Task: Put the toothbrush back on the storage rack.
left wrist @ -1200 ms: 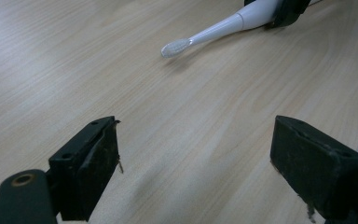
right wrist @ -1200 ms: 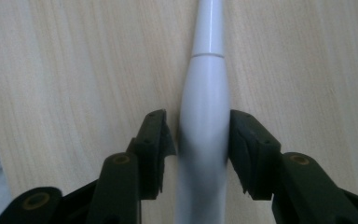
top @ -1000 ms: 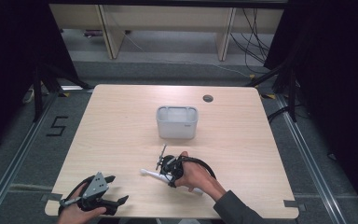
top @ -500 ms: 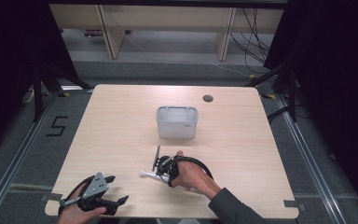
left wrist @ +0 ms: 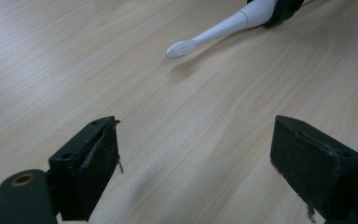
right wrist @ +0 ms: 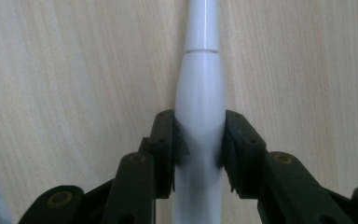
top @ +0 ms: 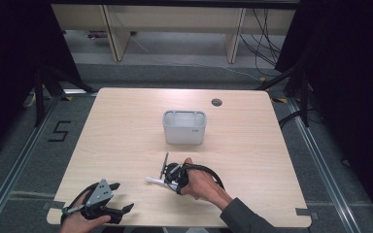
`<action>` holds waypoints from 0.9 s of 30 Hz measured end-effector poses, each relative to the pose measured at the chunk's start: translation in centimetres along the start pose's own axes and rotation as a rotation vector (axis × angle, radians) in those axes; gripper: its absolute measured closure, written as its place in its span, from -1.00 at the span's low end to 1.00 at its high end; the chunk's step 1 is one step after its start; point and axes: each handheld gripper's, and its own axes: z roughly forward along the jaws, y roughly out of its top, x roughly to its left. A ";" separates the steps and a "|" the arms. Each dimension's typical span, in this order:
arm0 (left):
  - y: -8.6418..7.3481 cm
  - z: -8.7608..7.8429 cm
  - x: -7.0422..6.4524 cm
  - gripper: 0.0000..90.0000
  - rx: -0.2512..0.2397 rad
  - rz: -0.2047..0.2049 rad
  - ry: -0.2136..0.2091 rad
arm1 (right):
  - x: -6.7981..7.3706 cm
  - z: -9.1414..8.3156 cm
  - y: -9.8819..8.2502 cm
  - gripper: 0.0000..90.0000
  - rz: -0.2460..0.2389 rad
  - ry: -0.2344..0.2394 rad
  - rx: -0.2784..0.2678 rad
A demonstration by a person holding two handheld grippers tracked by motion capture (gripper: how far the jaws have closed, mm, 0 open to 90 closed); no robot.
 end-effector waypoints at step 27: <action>0.0 0.0 0.0 -0.67 0.004 0.000 -0.002 | -1.3 -6.8 -5.3 0.49 0.236 -0.122 -0.615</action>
